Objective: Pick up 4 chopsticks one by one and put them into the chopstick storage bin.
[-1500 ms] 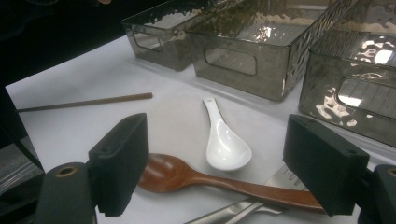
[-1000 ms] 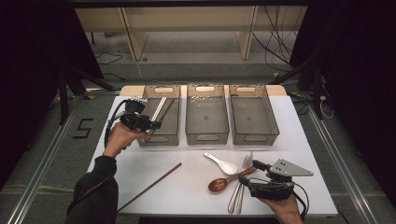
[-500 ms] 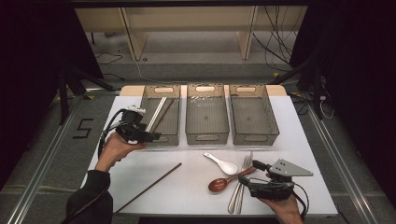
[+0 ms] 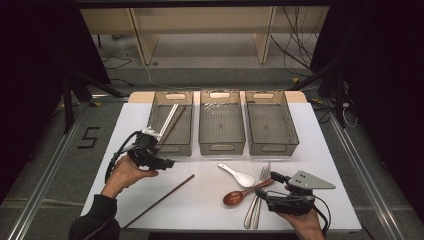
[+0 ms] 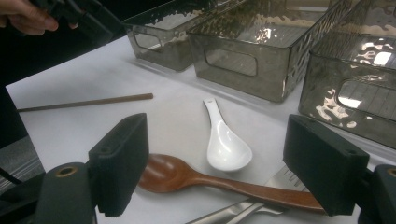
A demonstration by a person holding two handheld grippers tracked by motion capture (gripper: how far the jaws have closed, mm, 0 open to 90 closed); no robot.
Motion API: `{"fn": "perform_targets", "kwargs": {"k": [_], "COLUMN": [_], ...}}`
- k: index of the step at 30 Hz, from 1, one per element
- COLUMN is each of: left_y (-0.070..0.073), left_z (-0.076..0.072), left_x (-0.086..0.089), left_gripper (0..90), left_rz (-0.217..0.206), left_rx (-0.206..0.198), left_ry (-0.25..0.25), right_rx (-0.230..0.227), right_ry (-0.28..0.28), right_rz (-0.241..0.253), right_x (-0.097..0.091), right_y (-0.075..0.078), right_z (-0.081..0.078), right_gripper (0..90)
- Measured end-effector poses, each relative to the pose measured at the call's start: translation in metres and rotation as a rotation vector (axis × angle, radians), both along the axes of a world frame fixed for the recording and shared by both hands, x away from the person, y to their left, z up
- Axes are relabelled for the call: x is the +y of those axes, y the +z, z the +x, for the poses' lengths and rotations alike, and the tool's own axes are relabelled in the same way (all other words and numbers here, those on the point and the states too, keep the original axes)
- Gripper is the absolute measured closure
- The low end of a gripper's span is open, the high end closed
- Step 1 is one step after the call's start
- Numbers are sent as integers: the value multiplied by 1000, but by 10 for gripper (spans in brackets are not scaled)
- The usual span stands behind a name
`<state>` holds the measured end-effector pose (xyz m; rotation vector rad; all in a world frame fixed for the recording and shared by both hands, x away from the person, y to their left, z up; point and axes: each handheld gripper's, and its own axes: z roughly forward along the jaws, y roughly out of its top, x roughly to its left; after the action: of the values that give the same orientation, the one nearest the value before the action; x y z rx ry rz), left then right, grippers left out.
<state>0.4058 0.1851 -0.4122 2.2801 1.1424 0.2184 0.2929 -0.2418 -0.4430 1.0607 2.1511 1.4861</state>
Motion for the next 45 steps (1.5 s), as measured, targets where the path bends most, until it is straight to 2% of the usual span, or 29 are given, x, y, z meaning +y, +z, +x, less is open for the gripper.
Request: {"fn": "perform_targets", "kwargs": {"k": [10, 15, 27, 32, 35, 40, 45], "left_y": [-12, -19, -29, -35, -38, -42, -46], "left_z": [-20, -28, -39, -42, -43, -43, -44], "left_x": [-3, -9, -19, -23, -25, -25, -26], "left_gripper": [200, 225, 296, 401, 476, 578, 657], "left_rz": [76, 116, 194, 192, 211, 233, 250], "left_rx": [64, 111, 178, 208, 232, 247, 244], "left_ry": [-37, -81, -131, -167, -187, -190, -196], "right_rx": [1, 0, 0, -1, -3, -5, -4], "right_ry": [0, 2, 1, 1, 1, 1, 2], "right_rz": [0, 0, 3, 1, 0, -1, -3], "right_x": [0, 0, 0, 0, 0, 0, 0], "right_y": [0, 0, 1, 1, 1, 1, 1], "right_z": [0, 0, -1, -1, -1, -1, -1], "right_gripper": [232, 232, 232, 232, 232, 232, 232]}}
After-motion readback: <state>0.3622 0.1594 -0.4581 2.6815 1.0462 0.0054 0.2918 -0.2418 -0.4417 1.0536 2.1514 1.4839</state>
